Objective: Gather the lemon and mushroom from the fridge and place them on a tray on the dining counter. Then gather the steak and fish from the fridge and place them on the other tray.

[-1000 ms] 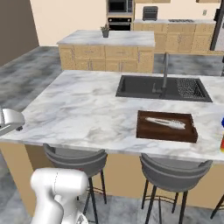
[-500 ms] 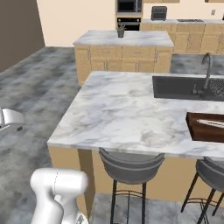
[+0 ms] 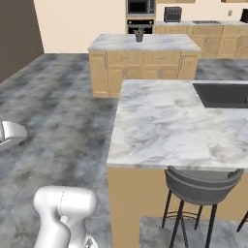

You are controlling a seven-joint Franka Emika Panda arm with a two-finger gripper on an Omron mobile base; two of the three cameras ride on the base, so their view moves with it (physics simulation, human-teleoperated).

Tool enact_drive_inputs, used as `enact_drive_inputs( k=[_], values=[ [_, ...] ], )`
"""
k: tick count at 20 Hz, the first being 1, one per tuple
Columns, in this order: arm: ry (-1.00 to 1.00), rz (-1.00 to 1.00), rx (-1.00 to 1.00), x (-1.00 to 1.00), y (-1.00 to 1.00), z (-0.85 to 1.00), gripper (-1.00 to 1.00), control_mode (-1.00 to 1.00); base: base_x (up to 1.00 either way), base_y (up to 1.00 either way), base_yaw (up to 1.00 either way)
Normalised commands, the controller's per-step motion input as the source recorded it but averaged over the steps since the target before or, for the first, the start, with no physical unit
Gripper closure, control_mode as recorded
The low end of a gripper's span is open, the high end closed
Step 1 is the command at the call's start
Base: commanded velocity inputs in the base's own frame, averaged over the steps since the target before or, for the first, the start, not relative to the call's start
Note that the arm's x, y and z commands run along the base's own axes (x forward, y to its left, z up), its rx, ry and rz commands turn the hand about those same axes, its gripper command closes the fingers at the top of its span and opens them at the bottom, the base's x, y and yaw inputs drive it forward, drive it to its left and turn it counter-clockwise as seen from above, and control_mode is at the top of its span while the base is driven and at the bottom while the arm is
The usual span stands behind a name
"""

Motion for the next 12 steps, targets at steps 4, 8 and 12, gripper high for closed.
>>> enact_drive_inputs(
  k=[4, 8, 12],
  values=[
    [0.0, 0.0, 0.0, 0.0, 0.0, 0.0, -1.0, 1.0, 0.39, 0.96, -0.4],
    [0.0, 0.0, 0.0, 0.0, 0.0, 0.0, -1.0, 1.0, 0.39, 0.86, -0.45],
    [0.0, 0.0, 0.0, 0.0, 0.0, 0.0, -1.0, 1.0, 0.38, 0.9, -0.44]
  ],
)
